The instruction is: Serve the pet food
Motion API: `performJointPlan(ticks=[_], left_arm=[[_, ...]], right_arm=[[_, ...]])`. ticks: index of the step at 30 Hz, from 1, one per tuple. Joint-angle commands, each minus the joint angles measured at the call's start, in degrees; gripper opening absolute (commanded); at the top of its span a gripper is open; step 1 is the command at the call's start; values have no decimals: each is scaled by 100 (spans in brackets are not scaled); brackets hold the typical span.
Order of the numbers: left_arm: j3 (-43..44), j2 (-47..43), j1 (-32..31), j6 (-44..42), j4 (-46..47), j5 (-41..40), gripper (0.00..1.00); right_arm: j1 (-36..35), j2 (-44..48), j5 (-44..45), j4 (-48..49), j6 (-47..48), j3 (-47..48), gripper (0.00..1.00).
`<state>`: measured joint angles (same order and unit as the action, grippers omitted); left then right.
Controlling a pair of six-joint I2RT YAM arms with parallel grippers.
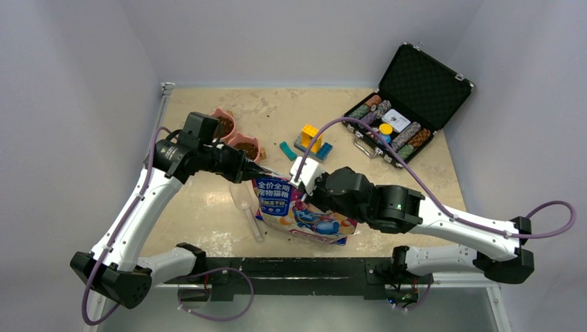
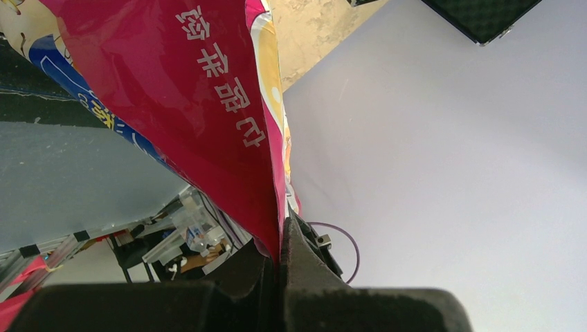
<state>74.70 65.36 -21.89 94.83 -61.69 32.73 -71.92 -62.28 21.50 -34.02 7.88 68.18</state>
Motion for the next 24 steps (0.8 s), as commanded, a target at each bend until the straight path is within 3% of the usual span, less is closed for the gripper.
performJointPlan(ticks=[1,14,18,23,24], left_arm=[[276,-78,606,-162,58,-1247,0],[428,68,704,-280,-30,-1157,0],[411,65,704,-254,73,-1083,0],[202,-36,695,-112,401,-857,0],[135,-69,687,-72,478,-778,0]], right_arm=[[207,890,793,-2170,-174,-369,0],[354,1819,842,-2726,-447,-833,0],[354,1710,864,-2676,-409,-699,0],[347,1351,268,-2656,-347,-191,0],[353,1306,120,-2619,-335,-83,7]])
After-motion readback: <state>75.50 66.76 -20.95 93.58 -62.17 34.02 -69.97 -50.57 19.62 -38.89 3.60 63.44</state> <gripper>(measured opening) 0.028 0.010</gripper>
